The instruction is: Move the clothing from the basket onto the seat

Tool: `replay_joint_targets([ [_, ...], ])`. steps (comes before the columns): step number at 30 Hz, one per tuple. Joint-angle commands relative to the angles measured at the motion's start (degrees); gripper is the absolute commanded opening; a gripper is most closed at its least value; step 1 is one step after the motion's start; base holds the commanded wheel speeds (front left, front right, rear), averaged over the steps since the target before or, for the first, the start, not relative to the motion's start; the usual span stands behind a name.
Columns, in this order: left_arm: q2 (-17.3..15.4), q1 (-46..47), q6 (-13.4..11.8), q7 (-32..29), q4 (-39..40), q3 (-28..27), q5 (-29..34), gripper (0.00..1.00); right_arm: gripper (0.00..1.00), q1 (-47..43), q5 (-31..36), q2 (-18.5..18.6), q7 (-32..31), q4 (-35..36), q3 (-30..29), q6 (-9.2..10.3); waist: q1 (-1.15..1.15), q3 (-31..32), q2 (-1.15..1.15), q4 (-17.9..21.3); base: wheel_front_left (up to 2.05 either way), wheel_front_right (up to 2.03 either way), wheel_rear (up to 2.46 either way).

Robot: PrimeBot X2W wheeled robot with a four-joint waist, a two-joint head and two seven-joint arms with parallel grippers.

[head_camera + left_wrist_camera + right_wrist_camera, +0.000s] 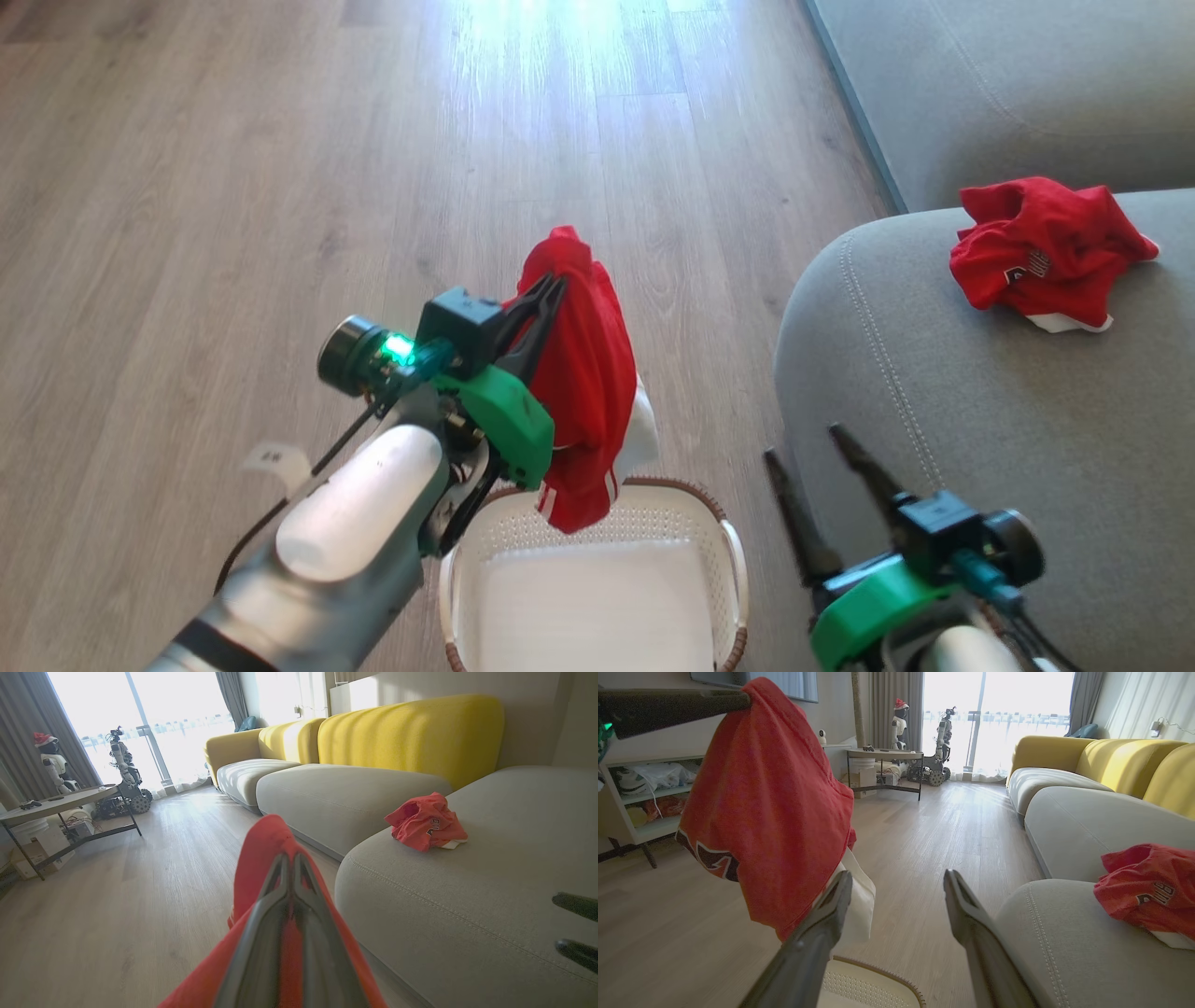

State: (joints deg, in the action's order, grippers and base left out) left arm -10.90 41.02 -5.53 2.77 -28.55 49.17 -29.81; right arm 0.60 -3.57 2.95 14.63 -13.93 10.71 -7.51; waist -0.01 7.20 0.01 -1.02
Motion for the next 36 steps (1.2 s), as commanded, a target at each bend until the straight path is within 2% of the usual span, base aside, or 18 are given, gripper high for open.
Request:
replay_joint_targets([
  [1,-1.42,4.51,0.17,-0.75,2.14,-2.02,-0.35,0.0,1.0,3.78,-0.5,-0.07,0.37,0.93,2.3,0.02,0.01,0.08,-0.01,-0.23,0.0,0.0,0.0],
  [12,1.58,9.95,0.88,-5.13,4.04,-0.74,-0.61,0.0,1.0,9.97,-3.46,-0.07,0.37,-7.17,14.22,0.02,0.01,0.2,-0.01,-1.51,0.0,0.0,0.0],
  [18,2.96,11.52,1.27,-6.02,4.07,0.0,-0.76,0.0,1.0,14.23,-7.23,-0.07,0.37,-9.82,20.11,0.02,0.01,0.3,-0.01,-2.18,0.0,0.0,0.0],
  [30,4.48,11.63,1.48,-5.65,4.4,1.26,-1.24,0.0,1.0,20.79,-7.67,-0.07,0.37,-14.62,17.43,0.02,0.01,0.02,-0.01,-4.14,0.0,0.0,0.0],
  [31,4.55,11.47,1.47,-5.59,4.44,1.32,-1.36,0.0,0.9,21.12,-7.77,-0.07,0.37,-14.92,17.27,0.02,0.01,-0.03,-0.01,-4.33,0.0,0.0,0.0],
  [32,4.58,11.3,1.45,-5.48,4.46,1.34,-1.49,0.0,0.49,21.41,-7.84,-0.07,0.37,-15.15,17.15,0.02,0.01,-0.08,-0.01,-4.49,0.0,0.0,0.0],
  [34,4.47,10.86,1.36,-5.19,4.4,1.37,-1.65,0.0,0.0,21.76,-7.9,-0.07,0.37,-15.48,16.98,0.02,0.01,-0.17,-0.01,-4.71,0.0,0.0,0.0],
  [36,4.28,10.29,1.1,-4.45,4.28,1.12,-1.88,0.0,0.0,21.94,-8.11,-0.07,0.37,-15.63,16.66,0.02,0.01,-0.28,-0.01,-4.74,0.0,0.0,0.0],
])
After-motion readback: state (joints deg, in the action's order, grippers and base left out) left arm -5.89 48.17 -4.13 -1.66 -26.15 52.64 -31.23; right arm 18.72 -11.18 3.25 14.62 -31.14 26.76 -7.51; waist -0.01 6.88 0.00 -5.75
